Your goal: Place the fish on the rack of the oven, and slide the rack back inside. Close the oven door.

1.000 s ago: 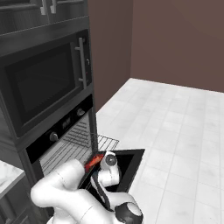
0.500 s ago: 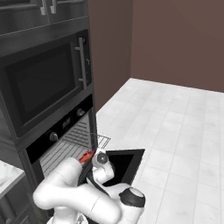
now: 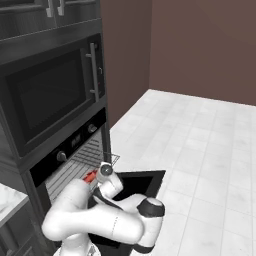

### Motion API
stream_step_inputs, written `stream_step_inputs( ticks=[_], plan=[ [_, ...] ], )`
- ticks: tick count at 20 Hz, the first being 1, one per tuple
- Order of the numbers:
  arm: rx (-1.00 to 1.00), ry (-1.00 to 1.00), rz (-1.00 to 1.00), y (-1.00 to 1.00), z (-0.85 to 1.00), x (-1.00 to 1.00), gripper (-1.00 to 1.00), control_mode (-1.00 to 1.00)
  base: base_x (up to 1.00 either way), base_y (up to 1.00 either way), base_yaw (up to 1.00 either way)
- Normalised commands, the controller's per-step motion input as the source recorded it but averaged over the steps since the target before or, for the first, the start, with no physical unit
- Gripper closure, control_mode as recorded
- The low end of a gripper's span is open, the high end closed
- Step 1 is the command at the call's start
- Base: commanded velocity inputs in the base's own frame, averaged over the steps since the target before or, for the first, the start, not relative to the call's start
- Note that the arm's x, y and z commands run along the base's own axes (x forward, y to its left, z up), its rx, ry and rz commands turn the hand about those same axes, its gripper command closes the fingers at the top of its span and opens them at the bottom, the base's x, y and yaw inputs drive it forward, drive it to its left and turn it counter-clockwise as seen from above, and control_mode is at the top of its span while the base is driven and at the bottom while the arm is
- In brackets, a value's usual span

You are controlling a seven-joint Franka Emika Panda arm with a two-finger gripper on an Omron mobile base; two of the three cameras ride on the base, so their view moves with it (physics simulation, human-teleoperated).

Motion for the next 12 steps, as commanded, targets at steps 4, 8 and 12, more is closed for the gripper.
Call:
stream_step_inputs(
  ticks=[4,8,12],
  plan=[
    [-0.03,-0.01,-0.13,1.00,0.00,0.18,-1.00,-1.00,0.00,0.00,0.00],
    [-0.02,-0.06,-0.14,1.00,-0.11,0.28,-1.00,-1.00,0.00,0.00,0.00],
    [-0.01,-0.11,-0.15,1.00,-0.16,0.33,-1.00,-1.00,0.00,0.00,0.00]
  ],
)
